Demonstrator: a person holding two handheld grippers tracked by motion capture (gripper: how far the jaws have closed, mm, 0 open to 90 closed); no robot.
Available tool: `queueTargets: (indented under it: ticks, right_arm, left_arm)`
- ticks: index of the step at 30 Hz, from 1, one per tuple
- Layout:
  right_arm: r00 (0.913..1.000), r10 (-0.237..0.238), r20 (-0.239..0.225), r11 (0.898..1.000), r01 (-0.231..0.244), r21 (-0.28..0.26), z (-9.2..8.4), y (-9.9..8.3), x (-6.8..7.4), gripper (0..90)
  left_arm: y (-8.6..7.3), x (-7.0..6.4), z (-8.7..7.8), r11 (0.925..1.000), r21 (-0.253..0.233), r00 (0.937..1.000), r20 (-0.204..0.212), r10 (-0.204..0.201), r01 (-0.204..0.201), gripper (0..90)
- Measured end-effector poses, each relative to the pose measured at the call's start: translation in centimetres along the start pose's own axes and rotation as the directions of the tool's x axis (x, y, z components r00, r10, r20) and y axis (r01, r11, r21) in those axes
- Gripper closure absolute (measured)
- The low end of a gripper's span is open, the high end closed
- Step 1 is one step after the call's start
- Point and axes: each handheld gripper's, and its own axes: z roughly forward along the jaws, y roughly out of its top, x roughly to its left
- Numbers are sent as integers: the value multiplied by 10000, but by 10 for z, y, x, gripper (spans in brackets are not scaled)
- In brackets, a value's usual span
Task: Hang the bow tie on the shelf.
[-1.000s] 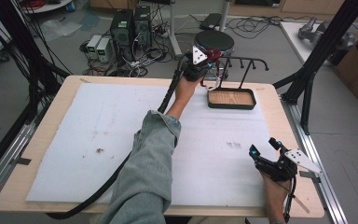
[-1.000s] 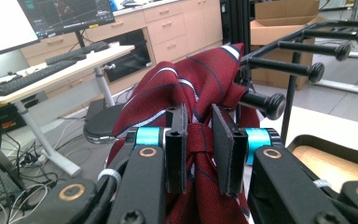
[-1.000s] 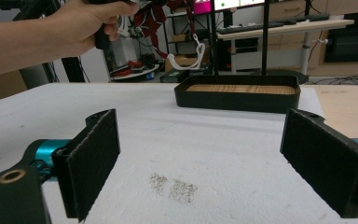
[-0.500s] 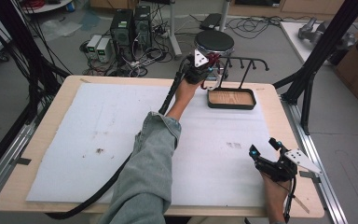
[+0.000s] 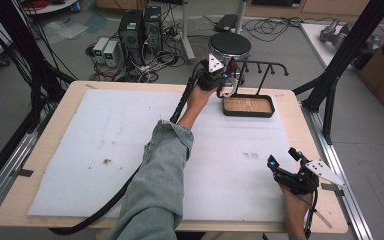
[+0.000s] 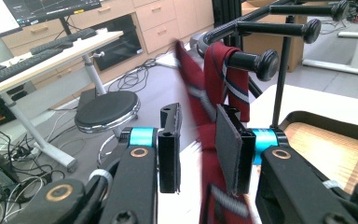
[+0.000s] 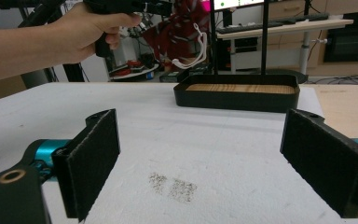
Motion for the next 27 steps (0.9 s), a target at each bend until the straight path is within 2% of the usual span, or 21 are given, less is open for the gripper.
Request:
queueTargets:
  ticks: [8,12,17,21,24,27]
  right_arm:
    - [10000,-1,13,10000,1,-9,0,0,0,109]
    - [10000,-9,7,10000,9,-7,0,0,0,109]
    - [10000,-4,30,10000,4,-15,0,0,0,109]
    - [10000,-22,44,10000,22,11,0,0,0,109]
    - [10000,-25,43,10000,25,-7,0,0,1,109]
    - [10000,-50,33,10000,50,-15,0,0,1,109]
  left_arm:
    - [1,2,-7,10000,-7,9999,161,-28,28,670]
    - [3,7,-15,9996,-37,9991,329,-271,273,616]
    - [10,11,-28,9994,-9,9974,631,-347,349,525]
    - [16,12,-42,9989,-208,9960,796,-398,416,476]
    - [21,14,-53,9986,-289,9961,782,-416,439,433]
    - [26,16,-67,9987,-410,9968,753,-260,292,415]
